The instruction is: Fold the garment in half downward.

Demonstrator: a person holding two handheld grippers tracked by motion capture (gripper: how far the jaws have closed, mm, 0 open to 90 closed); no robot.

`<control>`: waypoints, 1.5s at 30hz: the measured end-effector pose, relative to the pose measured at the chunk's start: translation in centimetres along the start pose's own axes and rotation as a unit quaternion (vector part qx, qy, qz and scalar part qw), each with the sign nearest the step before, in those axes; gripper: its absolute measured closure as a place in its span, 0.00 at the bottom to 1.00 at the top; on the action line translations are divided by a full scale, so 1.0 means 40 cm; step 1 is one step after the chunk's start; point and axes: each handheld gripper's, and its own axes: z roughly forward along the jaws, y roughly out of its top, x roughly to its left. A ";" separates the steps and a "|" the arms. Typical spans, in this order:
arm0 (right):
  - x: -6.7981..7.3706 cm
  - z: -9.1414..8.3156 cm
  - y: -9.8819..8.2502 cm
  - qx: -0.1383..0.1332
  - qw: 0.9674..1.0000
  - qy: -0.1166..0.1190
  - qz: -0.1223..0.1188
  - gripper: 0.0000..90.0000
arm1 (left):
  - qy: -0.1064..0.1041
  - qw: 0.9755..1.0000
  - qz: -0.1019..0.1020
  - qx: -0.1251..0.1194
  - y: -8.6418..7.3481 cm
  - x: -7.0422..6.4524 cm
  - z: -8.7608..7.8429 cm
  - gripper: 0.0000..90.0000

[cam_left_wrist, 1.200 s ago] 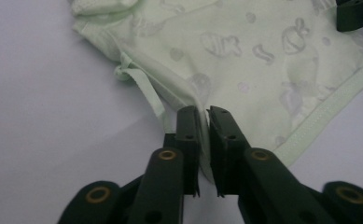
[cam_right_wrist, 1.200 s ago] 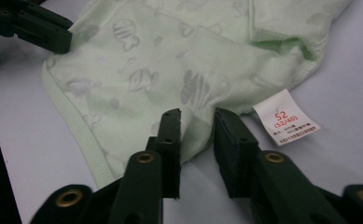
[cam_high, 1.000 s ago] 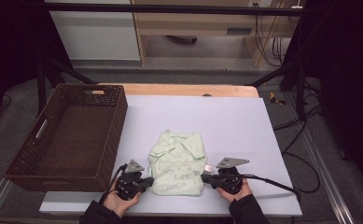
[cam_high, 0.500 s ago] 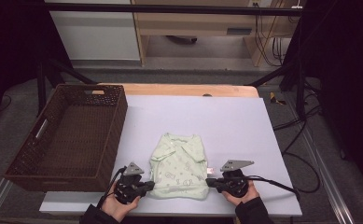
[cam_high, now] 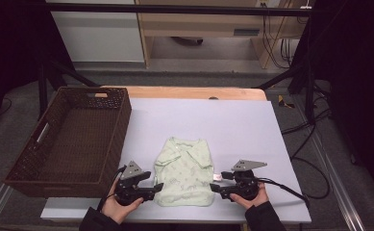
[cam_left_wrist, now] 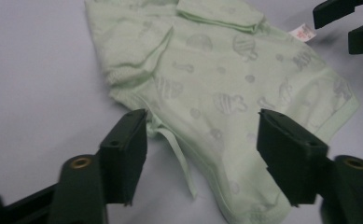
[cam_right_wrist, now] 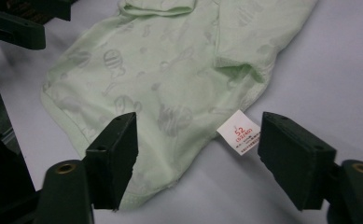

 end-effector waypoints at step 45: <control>-0.097 0.033 0.119 -0.079 0.996 -0.041 0.000 0.06 | 0.001 1.000 -0.014 -0.026 0.145 0.105 0.103 0.04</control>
